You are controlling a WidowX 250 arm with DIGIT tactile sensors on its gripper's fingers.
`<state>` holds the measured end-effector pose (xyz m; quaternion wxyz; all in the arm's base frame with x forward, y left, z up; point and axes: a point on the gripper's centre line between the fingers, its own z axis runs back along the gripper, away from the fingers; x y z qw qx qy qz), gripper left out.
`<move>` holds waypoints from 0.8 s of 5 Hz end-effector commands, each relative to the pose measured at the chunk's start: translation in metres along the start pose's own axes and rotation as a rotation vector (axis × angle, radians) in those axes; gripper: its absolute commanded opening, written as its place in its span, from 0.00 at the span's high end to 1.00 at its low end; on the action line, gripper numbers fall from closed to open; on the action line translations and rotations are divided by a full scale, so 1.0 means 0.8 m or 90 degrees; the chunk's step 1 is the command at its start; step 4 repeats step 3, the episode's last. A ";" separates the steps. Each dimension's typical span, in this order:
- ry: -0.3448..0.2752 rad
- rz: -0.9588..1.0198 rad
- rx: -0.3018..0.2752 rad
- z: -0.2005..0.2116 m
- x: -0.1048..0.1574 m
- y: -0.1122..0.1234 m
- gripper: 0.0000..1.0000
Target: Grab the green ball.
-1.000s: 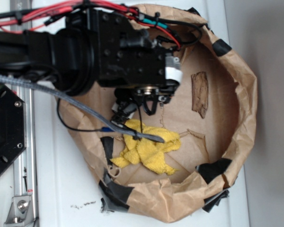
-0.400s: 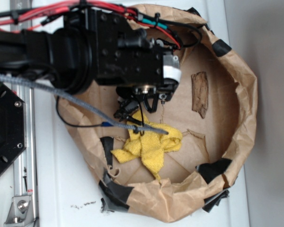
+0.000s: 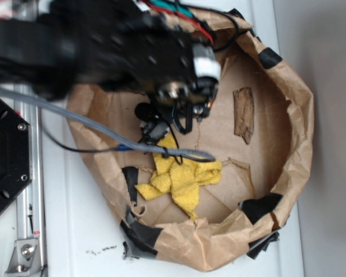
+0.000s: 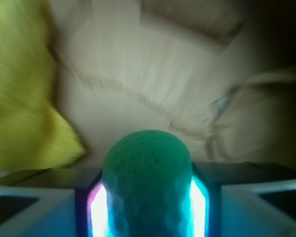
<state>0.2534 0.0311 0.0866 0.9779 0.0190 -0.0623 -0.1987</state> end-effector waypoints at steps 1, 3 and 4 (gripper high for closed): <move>-0.124 0.149 -0.080 0.136 0.050 -0.020 1.00; -0.063 0.231 -0.049 0.103 0.060 -0.014 1.00; -0.063 0.231 -0.049 0.103 0.060 -0.014 1.00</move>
